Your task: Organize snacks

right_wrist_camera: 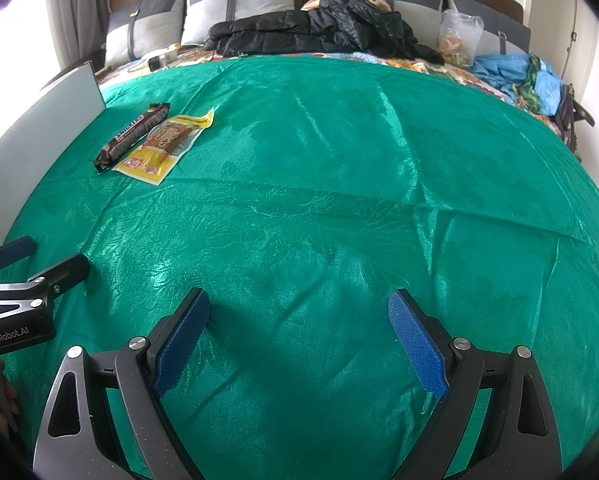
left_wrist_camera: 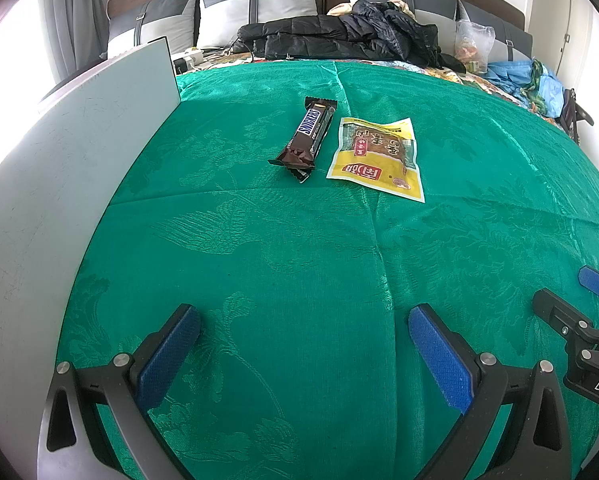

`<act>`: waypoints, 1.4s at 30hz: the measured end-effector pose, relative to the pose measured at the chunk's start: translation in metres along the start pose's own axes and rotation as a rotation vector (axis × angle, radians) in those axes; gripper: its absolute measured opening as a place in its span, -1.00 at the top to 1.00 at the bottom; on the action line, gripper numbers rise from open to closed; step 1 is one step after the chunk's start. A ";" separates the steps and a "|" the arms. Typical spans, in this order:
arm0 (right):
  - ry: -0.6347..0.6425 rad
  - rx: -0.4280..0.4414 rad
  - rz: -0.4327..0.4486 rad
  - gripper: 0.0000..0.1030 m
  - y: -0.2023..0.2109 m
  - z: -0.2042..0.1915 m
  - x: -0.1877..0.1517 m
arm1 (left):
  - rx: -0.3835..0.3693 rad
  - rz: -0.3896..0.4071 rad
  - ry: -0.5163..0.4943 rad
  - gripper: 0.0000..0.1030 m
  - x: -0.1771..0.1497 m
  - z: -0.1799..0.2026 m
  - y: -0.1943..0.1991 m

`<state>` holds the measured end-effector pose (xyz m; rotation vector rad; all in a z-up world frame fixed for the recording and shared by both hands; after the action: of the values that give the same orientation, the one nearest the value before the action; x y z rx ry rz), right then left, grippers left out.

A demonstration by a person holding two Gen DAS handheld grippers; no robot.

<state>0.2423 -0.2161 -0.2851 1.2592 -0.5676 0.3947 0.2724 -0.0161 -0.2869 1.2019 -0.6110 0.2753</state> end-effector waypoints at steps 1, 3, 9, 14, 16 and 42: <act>0.000 0.000 0.000 -0.80 0.000 0.000 0.000 | 0.000 0.000 0.000 -1.00 0.000 0.000 0.000; 0.000 0.000 0.000 -0.80 -0.001 0.001 0.000 | 0.000 0.000 0.000 -1.00 0.000 0.000 0.000; 0.000 0.000 0.000 -0.80 -0.001 0.001 0.000 | 0.000 0.000 0.000 -1.00 0.000 0.000 0.000; 0.000 0.000 0.000 -0.80 -0.001 0.001 0.000 | 0.000 0.000 0.000 -1.00 0.000 0.000 0.000; 0.000 0.000 0.000 -0.80 0.000 0.000 0.000 | 0.000 0.000 0.000 -1.00 0.000 0.000 0.000; 0.000 -0.001 0.000 -0.80 -0.001 0.000 0.001 | 0.000 0.000 0.000 -1.00 0.000 0.000 0.000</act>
<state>0.2432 -0.2169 -0.2855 1.2581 -0.5679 0.3941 0.2727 -0.0160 -0.2867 1.2023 -0.6108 0.2757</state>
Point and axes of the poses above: each gripper's, at about its wrist camera, not at the fingertips, and y roughly against the way its jaws point, z to its right, x to its top, the point moved 9 cm from there along -y, roughly the way its jaws point, and after that the axes turned 15 degrees about -x, right-handed, at the moved point
